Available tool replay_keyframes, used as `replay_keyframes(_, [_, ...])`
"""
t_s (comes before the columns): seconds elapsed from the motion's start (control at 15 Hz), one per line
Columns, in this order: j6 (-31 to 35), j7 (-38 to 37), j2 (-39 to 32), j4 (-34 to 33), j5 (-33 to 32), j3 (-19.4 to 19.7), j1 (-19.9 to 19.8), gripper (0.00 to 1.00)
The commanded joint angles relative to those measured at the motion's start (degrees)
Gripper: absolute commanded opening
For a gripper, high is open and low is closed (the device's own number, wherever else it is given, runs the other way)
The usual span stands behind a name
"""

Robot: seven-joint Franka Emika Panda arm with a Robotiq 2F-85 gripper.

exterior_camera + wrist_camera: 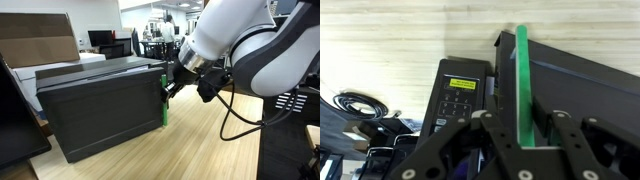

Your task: Open the microwave door open widely

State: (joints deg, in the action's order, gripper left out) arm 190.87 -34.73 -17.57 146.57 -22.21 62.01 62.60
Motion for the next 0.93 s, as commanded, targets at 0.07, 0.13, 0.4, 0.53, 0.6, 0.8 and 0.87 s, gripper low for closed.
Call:
replay_keyframes(0.07, [-3.62, 0.99, 2.19, 3.19, -0.52, 6.31, 5.09, 0.83])
replay_keyframes(0.13, [-5.05, 1.12, 2.82, 3.44, -0.71, 7.46, 6.14, 0.9])
replay_keyframes(0.4, [-18.05, 1.22, 9.71, 0.47, -0.93, 13.25, 12.49, 1.0])
replay_keyframes(0.53, [-22.3, 0.49, 12.4, -2.1, -0.87, 15.45, 15.25, 1.0])
replay_keyframes(0.6, [-24.99, 0.06, 14.15, -4.16, -0.81, 16.33, 16.61, 1.0])
replay_keyframes(0.8, [-29.85, -0.79, 16.84, -8.37, -0.93, 17.03, 18.36, 1.0])
replay_keyframes(0.87, [-31.95, -1.07, 17.52, -9.92, -0.92, 16.86, 18.64, 1.0])
